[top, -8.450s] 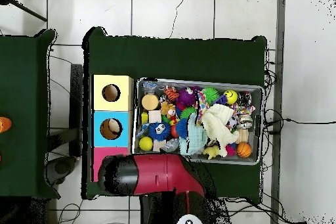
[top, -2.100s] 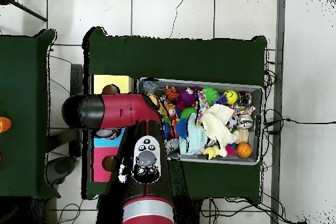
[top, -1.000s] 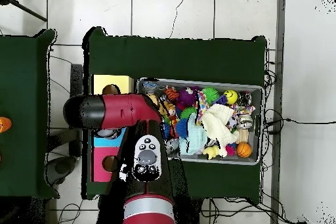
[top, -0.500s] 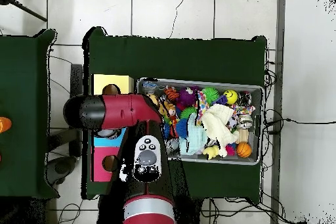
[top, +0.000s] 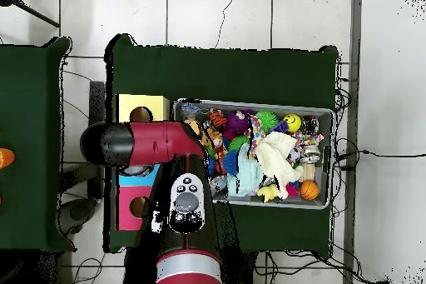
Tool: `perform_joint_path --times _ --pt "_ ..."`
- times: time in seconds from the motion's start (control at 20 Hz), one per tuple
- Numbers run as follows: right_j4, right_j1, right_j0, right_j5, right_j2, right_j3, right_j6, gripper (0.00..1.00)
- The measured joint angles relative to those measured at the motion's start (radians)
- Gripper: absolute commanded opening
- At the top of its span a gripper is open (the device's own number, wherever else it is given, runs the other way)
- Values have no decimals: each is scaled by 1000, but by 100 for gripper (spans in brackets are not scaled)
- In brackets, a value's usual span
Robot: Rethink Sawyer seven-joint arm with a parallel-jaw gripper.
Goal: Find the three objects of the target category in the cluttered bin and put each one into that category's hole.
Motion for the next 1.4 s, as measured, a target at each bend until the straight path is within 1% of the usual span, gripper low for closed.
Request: perform_joint_path --times 1.4 --pt "-3 -3 3 -15 -2 6 0 0"
